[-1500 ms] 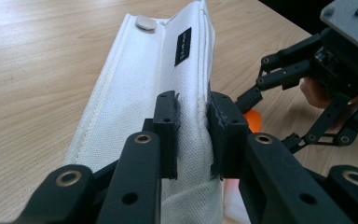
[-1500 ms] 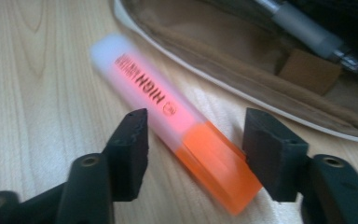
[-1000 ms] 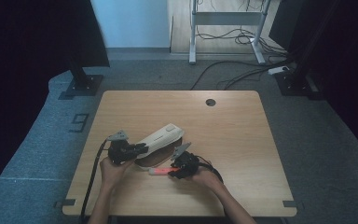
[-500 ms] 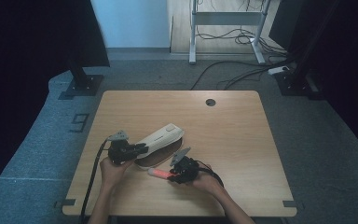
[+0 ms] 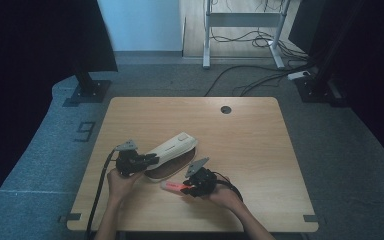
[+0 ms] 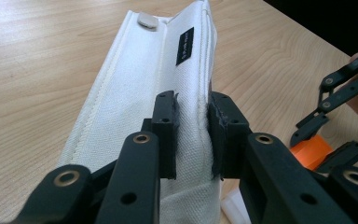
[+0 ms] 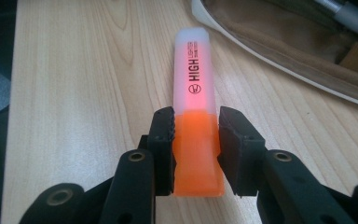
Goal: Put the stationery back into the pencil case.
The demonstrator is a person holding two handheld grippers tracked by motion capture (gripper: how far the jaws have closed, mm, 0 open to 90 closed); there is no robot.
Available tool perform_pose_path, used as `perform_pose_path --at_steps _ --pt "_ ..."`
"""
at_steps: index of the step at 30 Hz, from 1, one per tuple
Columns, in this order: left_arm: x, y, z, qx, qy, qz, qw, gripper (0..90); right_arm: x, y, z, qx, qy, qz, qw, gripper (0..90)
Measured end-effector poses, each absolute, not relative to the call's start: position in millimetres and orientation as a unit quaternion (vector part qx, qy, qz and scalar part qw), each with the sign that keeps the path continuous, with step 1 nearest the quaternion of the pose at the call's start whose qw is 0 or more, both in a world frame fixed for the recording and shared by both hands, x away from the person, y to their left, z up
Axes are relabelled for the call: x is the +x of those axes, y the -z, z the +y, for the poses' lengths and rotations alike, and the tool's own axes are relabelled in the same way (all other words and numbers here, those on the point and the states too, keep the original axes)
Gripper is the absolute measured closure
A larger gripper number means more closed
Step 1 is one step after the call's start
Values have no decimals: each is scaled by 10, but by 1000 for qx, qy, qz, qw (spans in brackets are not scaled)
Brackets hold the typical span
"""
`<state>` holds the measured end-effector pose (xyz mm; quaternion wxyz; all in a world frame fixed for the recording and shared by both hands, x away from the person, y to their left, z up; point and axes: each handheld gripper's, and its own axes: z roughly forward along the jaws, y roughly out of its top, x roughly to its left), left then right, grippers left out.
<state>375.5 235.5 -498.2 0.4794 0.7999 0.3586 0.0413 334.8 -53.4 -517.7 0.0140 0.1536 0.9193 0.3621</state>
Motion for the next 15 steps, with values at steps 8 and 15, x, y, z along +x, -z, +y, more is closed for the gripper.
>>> perform_pose_path --at_steps 8,15 --pt "3753 4983 2354 800 -41 360 479 736 3326 5066 -586 158 -372 915 19 657" --pt "3755 4984 2355 799 -40 360 479 736 3324 4984 -625 163 -381 910 26 657"
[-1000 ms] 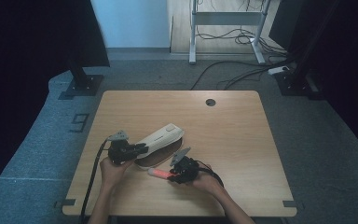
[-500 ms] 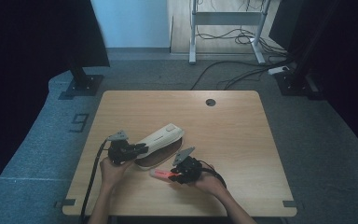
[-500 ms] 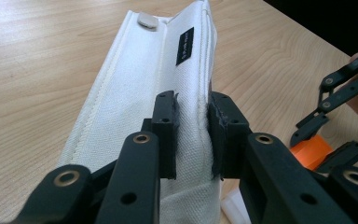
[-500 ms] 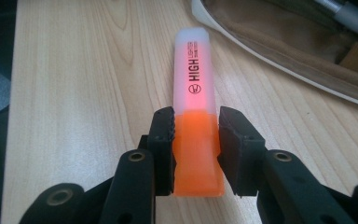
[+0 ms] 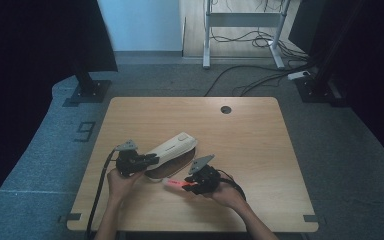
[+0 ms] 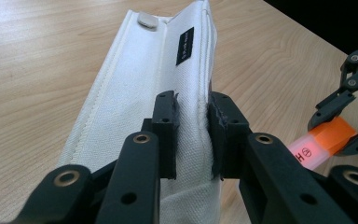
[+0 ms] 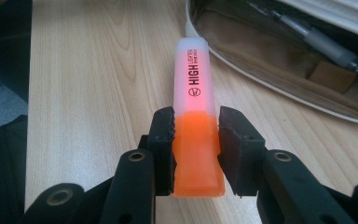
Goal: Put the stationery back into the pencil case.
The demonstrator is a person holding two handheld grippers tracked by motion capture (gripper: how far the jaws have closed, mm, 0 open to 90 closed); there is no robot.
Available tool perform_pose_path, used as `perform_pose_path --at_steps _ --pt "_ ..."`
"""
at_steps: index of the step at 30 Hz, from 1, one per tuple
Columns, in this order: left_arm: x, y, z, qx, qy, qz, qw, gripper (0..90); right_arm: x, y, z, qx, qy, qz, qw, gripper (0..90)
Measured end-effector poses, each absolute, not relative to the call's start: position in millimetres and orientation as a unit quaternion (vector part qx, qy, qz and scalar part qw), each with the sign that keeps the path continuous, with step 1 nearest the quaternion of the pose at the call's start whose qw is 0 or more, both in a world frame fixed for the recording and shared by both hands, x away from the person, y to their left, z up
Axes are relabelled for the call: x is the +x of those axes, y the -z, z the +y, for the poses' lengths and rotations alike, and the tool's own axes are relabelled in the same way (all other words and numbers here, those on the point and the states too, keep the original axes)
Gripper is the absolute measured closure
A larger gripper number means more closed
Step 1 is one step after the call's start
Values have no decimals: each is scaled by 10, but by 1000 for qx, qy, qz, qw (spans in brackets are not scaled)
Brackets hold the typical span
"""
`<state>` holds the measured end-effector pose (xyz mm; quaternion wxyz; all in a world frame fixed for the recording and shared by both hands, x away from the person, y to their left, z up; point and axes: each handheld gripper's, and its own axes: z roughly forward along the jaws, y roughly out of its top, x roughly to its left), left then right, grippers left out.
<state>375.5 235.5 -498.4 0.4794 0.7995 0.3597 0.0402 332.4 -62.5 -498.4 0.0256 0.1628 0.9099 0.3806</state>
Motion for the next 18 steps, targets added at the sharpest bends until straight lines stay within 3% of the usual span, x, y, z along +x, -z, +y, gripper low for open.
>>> perform_pose_path --at_steps 18 --pt "3753 4980 2356 798 -41 361 480 738 3410 4821 -701 186 -397 897 50 657"
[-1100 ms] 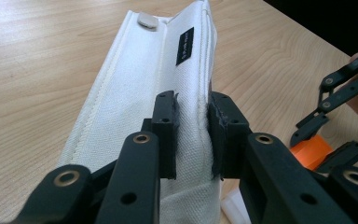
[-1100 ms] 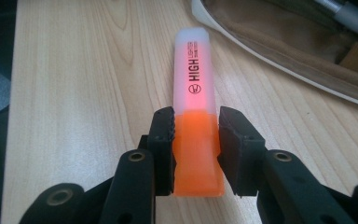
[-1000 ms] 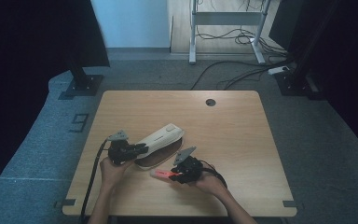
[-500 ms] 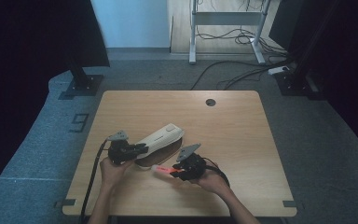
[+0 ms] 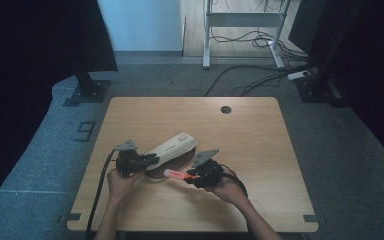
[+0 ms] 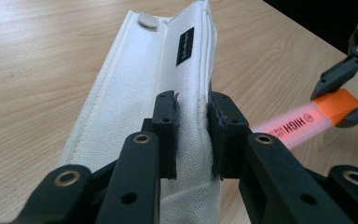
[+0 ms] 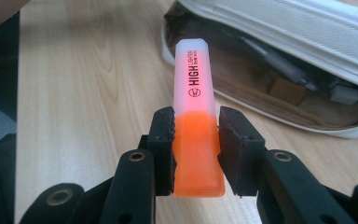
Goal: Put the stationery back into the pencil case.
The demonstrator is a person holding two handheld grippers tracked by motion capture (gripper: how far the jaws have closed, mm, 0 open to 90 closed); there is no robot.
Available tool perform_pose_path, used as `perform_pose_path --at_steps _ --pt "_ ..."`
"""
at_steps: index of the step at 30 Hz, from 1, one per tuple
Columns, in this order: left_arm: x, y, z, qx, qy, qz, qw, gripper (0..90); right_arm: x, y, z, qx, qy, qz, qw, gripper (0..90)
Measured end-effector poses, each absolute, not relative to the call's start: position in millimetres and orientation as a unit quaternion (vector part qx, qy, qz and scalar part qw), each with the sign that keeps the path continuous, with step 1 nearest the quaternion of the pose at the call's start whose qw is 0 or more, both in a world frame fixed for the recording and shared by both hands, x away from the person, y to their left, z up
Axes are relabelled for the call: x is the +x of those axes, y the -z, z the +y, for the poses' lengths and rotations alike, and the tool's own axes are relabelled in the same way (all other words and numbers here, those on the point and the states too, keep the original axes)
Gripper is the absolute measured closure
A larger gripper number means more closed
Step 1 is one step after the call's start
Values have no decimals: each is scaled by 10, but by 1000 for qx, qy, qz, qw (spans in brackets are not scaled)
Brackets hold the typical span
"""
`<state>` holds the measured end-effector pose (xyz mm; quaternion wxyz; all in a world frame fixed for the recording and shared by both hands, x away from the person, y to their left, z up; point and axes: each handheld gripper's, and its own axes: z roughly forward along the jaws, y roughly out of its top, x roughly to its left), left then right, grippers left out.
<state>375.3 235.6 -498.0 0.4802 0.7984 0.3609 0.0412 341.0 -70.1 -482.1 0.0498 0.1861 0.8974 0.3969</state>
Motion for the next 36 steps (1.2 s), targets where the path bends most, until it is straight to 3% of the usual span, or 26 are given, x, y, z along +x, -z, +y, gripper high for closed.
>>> perform_pose_path --at_steps 36 --pt "3717 4921 2362 792 -52 362 489 763 3843 4987 -499 229 -382 890 95 657"
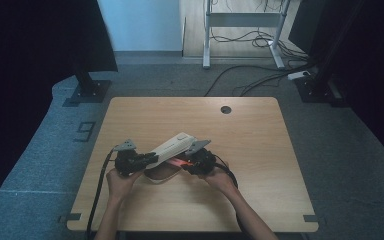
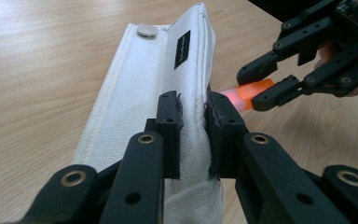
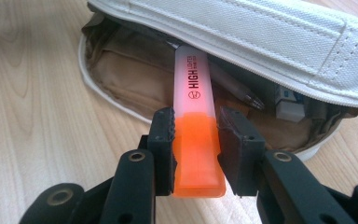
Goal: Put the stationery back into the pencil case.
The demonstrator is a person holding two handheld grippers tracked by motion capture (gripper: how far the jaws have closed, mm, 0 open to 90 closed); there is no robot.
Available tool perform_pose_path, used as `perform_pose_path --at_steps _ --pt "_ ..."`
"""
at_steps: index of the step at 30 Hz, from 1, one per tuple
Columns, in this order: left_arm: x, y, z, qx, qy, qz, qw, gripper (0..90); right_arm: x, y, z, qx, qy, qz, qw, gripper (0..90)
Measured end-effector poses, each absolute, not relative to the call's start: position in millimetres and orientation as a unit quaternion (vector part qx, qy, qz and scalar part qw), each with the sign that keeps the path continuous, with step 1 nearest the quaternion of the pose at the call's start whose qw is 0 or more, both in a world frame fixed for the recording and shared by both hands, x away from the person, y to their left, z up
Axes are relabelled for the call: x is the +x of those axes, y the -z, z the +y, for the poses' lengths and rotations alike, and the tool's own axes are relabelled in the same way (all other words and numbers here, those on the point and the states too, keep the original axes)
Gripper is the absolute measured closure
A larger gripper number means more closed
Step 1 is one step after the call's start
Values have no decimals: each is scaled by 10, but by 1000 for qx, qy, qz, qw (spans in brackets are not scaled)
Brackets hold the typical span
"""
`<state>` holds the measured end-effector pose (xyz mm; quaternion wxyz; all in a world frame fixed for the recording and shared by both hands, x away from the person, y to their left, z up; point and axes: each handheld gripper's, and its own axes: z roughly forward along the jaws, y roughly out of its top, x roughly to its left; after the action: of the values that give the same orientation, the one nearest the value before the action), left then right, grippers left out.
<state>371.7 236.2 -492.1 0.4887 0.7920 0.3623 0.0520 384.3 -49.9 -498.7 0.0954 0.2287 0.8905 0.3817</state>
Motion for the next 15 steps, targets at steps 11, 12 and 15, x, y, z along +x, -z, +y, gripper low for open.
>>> perform_pose_path --at_steps 11,12,15 --pt "3718 4918 2368 791 -50 363 491 762 3960 5075 -400 234 -379 890 99 657" --pt "3719 4918 2369 791 -49 362 491 762 3960 5075 -400 234 -379 890 99 657" --pt "3721 4921 2370 791 -47 362 491 762 3997 5114 -365 233 -376 891 101 657"
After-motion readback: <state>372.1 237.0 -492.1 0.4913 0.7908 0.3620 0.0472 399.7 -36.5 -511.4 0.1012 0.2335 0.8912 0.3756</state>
